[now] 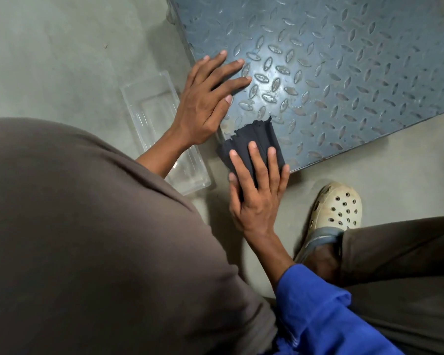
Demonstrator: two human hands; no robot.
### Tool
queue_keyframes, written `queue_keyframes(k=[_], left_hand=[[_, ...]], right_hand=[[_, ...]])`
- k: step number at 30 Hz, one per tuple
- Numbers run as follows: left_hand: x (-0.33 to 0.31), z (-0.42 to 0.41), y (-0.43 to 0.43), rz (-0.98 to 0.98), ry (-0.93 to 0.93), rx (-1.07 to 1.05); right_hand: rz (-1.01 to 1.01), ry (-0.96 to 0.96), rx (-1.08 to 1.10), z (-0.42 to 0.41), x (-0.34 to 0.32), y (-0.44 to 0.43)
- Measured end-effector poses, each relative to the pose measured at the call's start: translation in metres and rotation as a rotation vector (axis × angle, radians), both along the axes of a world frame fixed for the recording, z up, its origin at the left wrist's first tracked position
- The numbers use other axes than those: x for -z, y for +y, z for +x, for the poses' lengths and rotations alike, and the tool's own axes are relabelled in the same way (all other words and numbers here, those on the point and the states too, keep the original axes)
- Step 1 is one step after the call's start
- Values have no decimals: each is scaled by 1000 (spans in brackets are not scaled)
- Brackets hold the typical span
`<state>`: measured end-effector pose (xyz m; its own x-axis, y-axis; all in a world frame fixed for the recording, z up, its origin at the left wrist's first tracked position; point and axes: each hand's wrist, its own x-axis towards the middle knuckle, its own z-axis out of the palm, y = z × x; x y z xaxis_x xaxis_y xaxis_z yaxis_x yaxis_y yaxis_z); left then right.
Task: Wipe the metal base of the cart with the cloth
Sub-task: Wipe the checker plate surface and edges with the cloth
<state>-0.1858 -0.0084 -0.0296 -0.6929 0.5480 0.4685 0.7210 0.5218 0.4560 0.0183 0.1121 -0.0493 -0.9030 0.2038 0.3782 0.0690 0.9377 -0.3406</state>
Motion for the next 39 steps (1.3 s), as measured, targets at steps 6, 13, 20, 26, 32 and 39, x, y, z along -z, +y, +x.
queue_keyframes(k=[6, 13, 20, 26, 32, 39], left_hand=[[2, -2, -3, -24, 18, 20], [0, 0, -1, -20, 3, 17], [3, 4, -1, -35, 27, 3], [0, 11, 3, -41, 28, -16], [1, 12, 6, -24, 29, -35], [1, 12, 9, -28, 29, -54]], right_hand=[[74, 40, 28, -31, -13, 4], [111, 87, 113, -31, -3, -8], [-65, 82, 17, -23, -5, -2], [-164, 130, 337, -43, -9, 23], [-79, 56, 176, -33, -9, -25], [-118, 136, 162, -32, -8, -10]])
